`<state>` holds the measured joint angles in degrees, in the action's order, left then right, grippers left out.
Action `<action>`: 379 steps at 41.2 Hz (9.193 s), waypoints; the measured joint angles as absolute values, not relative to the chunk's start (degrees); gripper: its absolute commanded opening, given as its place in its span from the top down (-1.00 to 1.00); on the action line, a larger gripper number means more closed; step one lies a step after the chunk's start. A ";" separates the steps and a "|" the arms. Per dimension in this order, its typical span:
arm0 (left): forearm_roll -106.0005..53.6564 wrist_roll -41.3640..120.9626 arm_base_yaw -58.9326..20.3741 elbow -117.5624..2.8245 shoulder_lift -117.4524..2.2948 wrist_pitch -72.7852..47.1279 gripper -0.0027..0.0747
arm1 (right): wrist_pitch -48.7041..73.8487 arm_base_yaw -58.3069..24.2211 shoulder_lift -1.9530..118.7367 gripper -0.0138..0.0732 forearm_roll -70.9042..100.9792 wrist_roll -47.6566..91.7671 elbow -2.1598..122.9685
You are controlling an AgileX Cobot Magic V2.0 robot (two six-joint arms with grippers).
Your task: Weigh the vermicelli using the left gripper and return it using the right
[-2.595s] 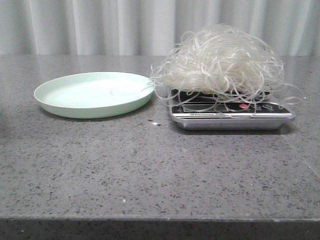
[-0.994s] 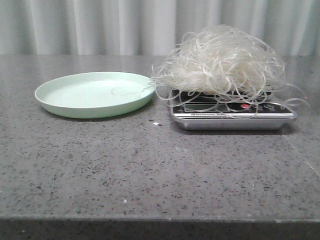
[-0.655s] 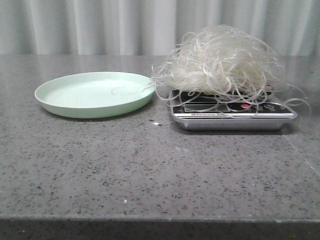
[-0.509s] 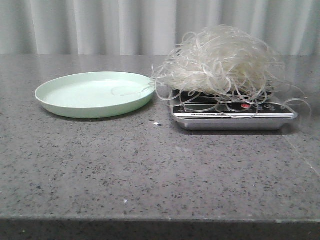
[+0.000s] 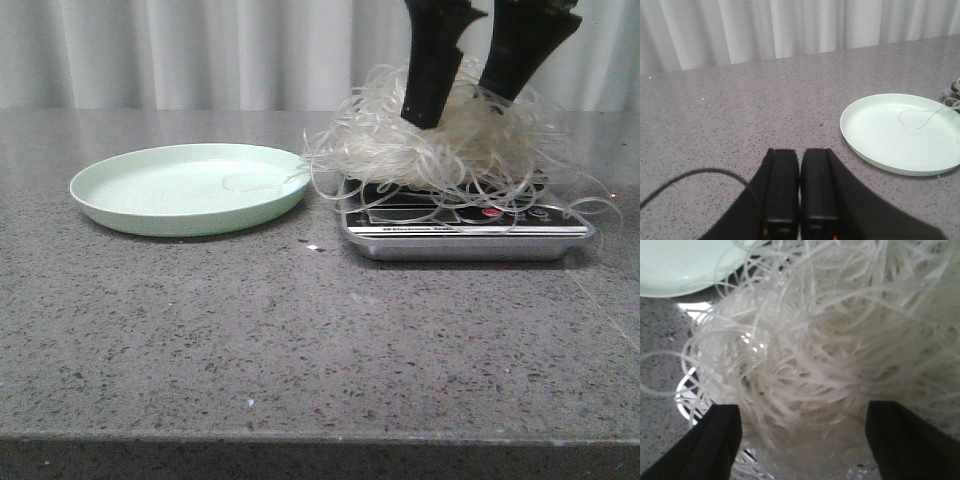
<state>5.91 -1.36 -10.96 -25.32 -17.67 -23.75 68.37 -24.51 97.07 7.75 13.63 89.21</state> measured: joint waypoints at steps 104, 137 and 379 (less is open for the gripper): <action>5.91 -1.36 -10.96 -25.32 -17.67 -23.75 0.58 | 67.49 -28.22 107.56 0.34 35.95 13.67 127.41; 5.81 -1.36 -10.96 -25.32 -17.67 -23.67 0.58 | 70.61 -35.22 121.32 0.34 20.34 13.77 127.41; 4.54 -1.44 -10.96 -25.19 -17.67 -25.39 0.58 | 15.28 -6.19 23.05 0.34 0.45 -1.03 17.55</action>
